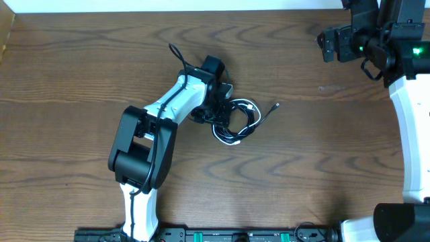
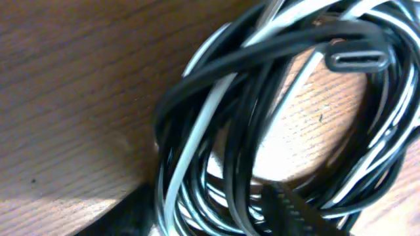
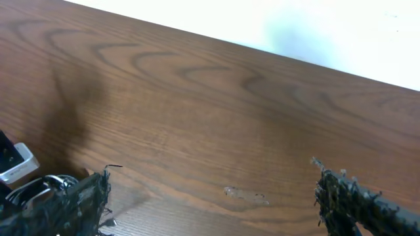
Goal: Untangle cables
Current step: 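Grasp the cable bundle with the left gripper and hold it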
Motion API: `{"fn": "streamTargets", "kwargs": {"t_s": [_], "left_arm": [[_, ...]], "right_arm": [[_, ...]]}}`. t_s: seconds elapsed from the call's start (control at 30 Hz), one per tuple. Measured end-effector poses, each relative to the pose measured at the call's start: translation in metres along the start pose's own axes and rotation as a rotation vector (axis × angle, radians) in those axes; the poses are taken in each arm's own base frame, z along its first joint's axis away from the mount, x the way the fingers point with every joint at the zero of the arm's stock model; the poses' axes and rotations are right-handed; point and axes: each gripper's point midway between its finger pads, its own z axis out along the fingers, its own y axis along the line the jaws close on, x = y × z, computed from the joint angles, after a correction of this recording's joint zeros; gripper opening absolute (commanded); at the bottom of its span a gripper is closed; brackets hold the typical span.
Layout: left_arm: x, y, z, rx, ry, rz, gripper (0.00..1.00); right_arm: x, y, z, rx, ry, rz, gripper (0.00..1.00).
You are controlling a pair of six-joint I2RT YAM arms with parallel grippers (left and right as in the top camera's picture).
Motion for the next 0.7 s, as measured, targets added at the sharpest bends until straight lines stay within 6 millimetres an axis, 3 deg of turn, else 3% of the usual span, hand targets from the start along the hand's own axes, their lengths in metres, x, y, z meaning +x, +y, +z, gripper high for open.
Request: {"fn": "streamTargets", "kwargs": {"t_s": [0.33, 0.53, 0.7], "left_arm": [[0.002, 0.001, 0.0, -0.004, 0.009, -0.002, 0.32], [0.003, 0.0, -0.002, -0.007, 0.018, -0.005, 0.32], [-0.003, -0.005, -0.022, -0.008, -0.035, 0.011, 0.32]], "right_arm": [[0.0, 0.0, 0.0, 0.0, 0.001, -0.001, 0.94], [0.001, 0.0, 0.0, -0.001, 0.002, -0.004, 0.96], [0.001, 0.0, 0.0, -0.001, 0.003, -0.004, 0.97]]}}
